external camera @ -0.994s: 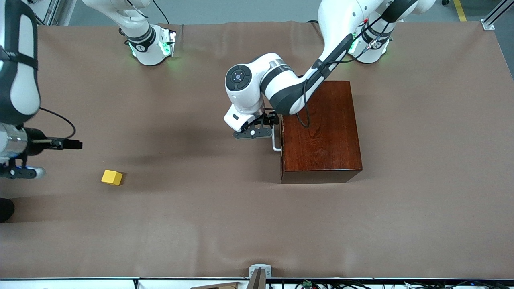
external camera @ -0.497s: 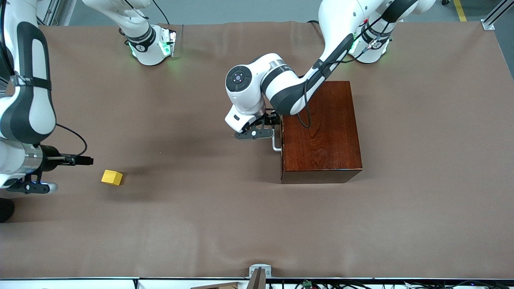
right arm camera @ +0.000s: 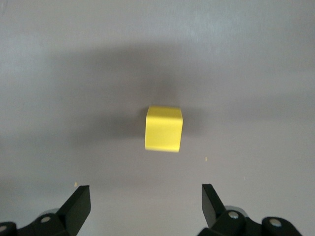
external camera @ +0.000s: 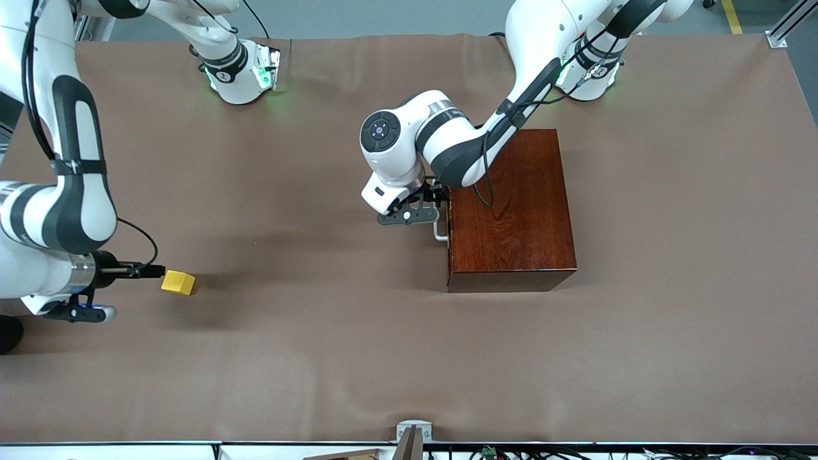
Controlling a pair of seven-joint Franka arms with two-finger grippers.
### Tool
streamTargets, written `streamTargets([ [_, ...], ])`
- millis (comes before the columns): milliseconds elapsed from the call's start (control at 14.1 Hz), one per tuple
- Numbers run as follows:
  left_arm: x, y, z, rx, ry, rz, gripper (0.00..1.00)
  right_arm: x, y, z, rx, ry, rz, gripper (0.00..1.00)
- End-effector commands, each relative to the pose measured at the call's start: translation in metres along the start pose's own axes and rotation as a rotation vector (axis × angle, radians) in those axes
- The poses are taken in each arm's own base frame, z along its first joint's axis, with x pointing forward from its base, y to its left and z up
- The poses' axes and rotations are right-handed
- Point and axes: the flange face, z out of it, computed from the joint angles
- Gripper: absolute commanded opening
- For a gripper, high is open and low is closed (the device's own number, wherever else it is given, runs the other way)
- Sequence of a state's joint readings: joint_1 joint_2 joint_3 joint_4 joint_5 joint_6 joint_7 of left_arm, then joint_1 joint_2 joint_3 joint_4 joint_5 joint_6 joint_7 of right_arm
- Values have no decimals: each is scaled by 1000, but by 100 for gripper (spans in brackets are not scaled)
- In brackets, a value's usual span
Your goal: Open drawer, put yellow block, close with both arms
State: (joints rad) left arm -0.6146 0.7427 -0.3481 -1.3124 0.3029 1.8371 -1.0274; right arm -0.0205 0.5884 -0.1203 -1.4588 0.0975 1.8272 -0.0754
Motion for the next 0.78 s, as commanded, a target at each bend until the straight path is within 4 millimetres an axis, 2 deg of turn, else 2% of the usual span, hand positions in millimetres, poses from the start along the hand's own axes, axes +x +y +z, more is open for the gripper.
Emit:
streamTargets([
  [0, 2, 6, 7, 11, 23, -3, 100, 15, 4, 10, 46, 58, 22, 100],
  [142, 0, 10, 6, -2, 31, 3, 100, 18, 36, 26, 114, 51, 83, 100],
  [284, -2, 15, 4, -23, 42, 0, 100, 23, 32, 31, 124, 83, 101, 100],
  [355, -2, 19, 2, -46, 54, -10, 100, 25, 32, 41, 111, 101, 98, 100],
  [568, -13, 38, 1, -107, 85, -21, 100, 19, 7, 70, 46, 107, 44, 100],
  [710, -13, 43, 2, -138, 94, -48, 100, 13, 14, 93, 8, 144, 29, 100],
])
